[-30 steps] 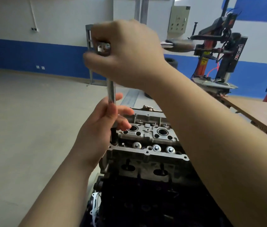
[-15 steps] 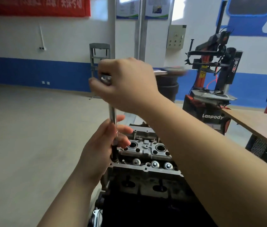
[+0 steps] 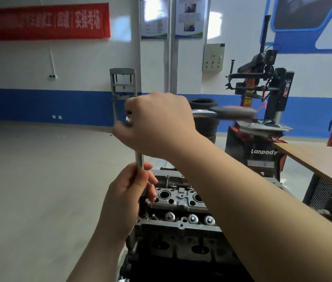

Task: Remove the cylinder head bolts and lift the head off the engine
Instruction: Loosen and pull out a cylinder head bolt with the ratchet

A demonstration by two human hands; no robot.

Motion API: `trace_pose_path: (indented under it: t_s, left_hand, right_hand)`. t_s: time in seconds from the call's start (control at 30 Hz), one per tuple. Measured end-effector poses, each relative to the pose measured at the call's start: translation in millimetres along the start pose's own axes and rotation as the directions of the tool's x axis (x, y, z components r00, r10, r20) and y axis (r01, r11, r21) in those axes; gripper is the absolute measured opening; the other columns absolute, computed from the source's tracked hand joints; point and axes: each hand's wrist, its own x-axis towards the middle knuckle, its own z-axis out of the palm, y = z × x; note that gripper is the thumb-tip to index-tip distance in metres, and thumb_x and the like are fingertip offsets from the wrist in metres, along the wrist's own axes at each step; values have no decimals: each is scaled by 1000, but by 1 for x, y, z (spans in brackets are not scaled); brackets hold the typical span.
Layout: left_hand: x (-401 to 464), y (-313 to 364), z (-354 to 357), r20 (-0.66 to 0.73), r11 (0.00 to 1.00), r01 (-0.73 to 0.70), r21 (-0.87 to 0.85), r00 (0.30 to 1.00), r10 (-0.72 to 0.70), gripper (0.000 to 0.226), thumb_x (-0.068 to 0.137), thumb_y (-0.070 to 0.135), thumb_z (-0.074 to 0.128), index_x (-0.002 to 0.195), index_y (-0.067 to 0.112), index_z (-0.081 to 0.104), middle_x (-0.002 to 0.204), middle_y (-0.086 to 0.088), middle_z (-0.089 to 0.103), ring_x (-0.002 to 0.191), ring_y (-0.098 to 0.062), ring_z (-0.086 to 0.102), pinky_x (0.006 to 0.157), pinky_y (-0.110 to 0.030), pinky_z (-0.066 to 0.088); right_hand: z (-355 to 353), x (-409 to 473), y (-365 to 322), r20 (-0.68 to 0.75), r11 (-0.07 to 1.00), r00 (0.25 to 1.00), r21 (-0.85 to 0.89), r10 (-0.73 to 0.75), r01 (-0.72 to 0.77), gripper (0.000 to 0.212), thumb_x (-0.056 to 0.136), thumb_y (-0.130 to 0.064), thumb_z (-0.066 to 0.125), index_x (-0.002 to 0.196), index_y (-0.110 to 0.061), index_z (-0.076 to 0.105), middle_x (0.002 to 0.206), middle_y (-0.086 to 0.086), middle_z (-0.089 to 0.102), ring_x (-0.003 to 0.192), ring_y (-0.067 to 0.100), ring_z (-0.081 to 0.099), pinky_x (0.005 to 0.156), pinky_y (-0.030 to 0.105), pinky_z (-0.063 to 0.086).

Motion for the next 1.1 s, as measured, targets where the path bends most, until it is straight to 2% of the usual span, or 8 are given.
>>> trace_pose_path:
  t_s: [0.13, 0.4, 0.5, 0.63, 0.77, 0.9, 1.03, 1.1]
  left_hand:
    - [1, 11, 3, 80, 992, 58, -110, 996, -49, 33, 104, 48, 52, 116, 26, 73, 99, -13, 72, 78, -31, 67, 72, -40, 60]
    - [10, 3, 7, 56, 1000, -17, 12, 998, 16, 24, 107, 39, 48, 99, 22, 64, 79, -9, 60, 63, -21, 54, 55, -28, 49]
    - [7, 2, 6, 60, 999, -39, 14, 997, 39, 25, 107, 44, 46, 112, 28, 64, 86, -9, 64, 69, -23, 60, 62, -28, 53]
    - [4, 4, 5, 112, 992, 51, -115, 993, -38, 37, 105, 53, 50, 115, 24, 70, 91, -11, 66, 67, -25, 57, 59, -35, 49]
    - [6, 2, 4, 78, 986, 68, -153, 995, -57, 31, 105, 43, 48, 95, 19, 63, 80, -8, 55, 61, -20, 45, 56, -36, 38]
    - [8, 3, 7, 55, 995, 53, -84, 997, -48, 30, 104, 46, 47, 88, 28, 65, 77, -7, 57, 62, -20, 49, 56, -31, 45]
    - [4, 2, 4, 5, 976, 29, -216, 1000, -28, 35, 106, 41, 45, 107, 14, 67, 82, -13, 61, 69, -28, 54, 63, -33, 50]
    - [2, 3, 3, 17, 973, 43, -227, 999, -40, 40, 107, 41, 45, 115, 11, 70, 85, -14, 63, 71, -27, 56, 64, -35, 50]
  right_hand:
    - [1, -1, 19, 160, 780, 980, 596, 117, -190, 26, 94, -34, 65, 73, -17, 68, 66, 3, 62, 72, 24, 61, 66, 39, 54]
    - [-2, 8, 3, 120, 974, 988, -216, 99, -71, 34, 95, -39, 54, 68, -22, 42, 65, -3, 48, 54, 21, 45, 50, 29, 27]
    - [-5, 4, 11, 114, 995, 993, -96, 14, -3, 44, 94, -61, 54, 69, -25, 45, 63, -8, 47, 55, 13, 43, 51, 28, 28]
    - [-6, -5, 23, 209, 805, 977, 575, 27, -145, 28, 99, -44, 64, 85, -20, 68, 75, -2, 64, 77, 19, 61, 71, 43, 53]
    - [-5, 8, 2, 178, 992, 984, 116, 29, -50, 33, 99, -43, 51, 75, -22, 52, 70, -4, 56, 68, 22, 56, 58, 32, 41]
    - [-10, 15, -5, 217, 975, 976, -224, 33, 16, 29, 96, -31, 53, 71, -22, 43, 70, -2, 47, 57, 21, 44, 51, 29, 32]
    - [-6, 8, -6, 86, 985, 988, -107, -126, 135, 41, 94, -58, 51, 72, -24, 42, 63, -6, 45, 60, 23, 49, 51, 31, 28]
    - [0, 4, 9, 88, 976, 990, 200, -107, 88, 36, 96, -55, 56, 80, -23, 57, 67, -4, 56, 72, 22, 57, 59, 38, 45]
